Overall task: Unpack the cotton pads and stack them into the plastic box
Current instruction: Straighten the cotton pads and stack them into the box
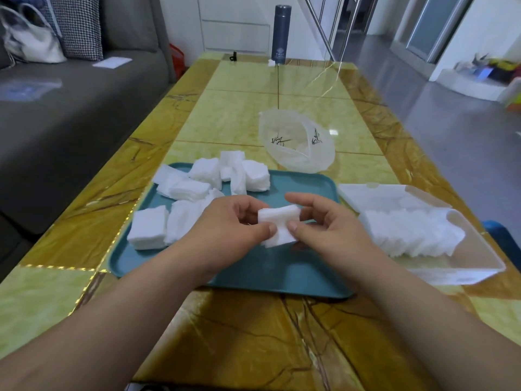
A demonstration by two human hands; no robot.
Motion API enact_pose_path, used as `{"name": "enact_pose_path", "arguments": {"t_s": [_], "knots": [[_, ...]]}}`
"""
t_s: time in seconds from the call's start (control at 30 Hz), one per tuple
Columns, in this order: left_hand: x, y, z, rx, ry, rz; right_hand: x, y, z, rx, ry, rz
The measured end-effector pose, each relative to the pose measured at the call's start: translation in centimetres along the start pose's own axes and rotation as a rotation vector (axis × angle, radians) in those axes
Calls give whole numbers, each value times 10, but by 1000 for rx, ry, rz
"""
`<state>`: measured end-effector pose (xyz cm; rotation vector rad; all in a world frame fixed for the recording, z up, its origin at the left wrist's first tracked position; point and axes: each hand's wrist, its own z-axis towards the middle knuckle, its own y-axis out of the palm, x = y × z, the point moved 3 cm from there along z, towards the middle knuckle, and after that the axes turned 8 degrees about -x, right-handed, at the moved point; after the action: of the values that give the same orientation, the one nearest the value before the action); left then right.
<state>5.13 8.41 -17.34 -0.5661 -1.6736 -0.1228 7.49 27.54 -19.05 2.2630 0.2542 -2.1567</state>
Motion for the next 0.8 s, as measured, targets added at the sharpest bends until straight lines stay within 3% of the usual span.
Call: {"name": "enact_pose_path", "arguments": {"t_s": [0.47, 0.8], "knots": [[2, 6, -1, -146, -6, -120, -6, -5, -4, 55, 77, 248], [2, 6, 1, -88, -46, -125, -7, -4, -5, 37, 34, 176]]}}
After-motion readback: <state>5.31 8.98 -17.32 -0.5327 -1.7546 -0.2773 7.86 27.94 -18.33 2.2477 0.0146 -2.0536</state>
